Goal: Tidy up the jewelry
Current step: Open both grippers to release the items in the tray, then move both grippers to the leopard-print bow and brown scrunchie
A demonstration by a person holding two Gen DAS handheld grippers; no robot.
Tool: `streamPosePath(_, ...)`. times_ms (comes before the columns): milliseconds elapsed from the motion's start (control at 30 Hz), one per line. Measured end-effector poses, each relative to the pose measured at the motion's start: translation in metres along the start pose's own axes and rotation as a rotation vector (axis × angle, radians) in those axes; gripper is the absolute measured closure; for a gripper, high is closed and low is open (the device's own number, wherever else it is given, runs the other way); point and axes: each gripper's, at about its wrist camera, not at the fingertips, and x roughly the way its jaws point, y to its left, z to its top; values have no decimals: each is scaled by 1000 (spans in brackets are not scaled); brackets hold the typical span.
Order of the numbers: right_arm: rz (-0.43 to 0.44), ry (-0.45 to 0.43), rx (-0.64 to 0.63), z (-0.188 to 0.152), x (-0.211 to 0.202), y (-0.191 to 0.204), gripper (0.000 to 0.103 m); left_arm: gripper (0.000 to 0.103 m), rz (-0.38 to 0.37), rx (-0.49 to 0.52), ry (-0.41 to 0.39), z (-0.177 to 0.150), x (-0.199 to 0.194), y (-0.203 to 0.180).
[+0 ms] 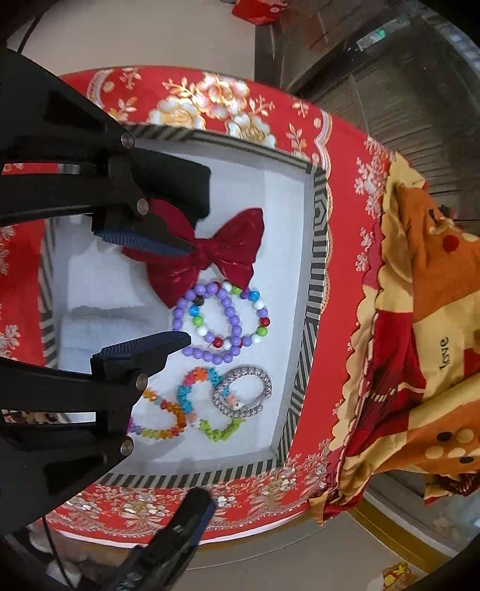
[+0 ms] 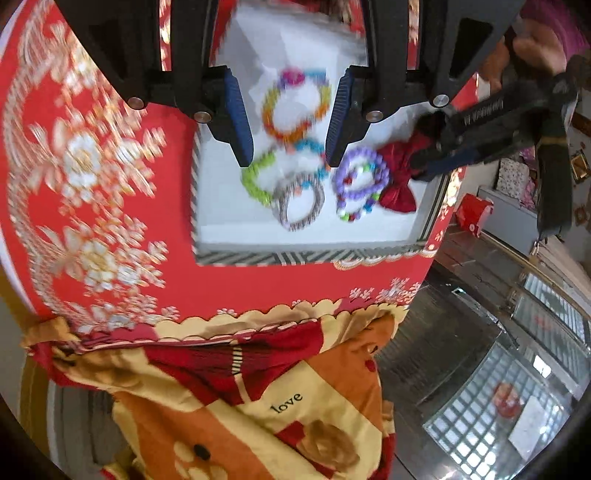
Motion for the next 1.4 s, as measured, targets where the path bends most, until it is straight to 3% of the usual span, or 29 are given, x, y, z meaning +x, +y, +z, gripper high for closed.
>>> streamPosePath(367,-15,-56,20,-78,-68,6,64,61,-14,33,-56,-48,-49,-12)
streamPosePath(667,-46,-29,36,-132,-83,-1,63,61,-31,29,-46,-88,-68,-22)
streamPosePath(1067,-73,44,39,-177,-64,-16,63,59,-89,16,24,-130,-69,-37)
streamPosePath(1400,-121,78,-38,-178,-37,-11,63,59,-81,38,94,-152,-50,-55)
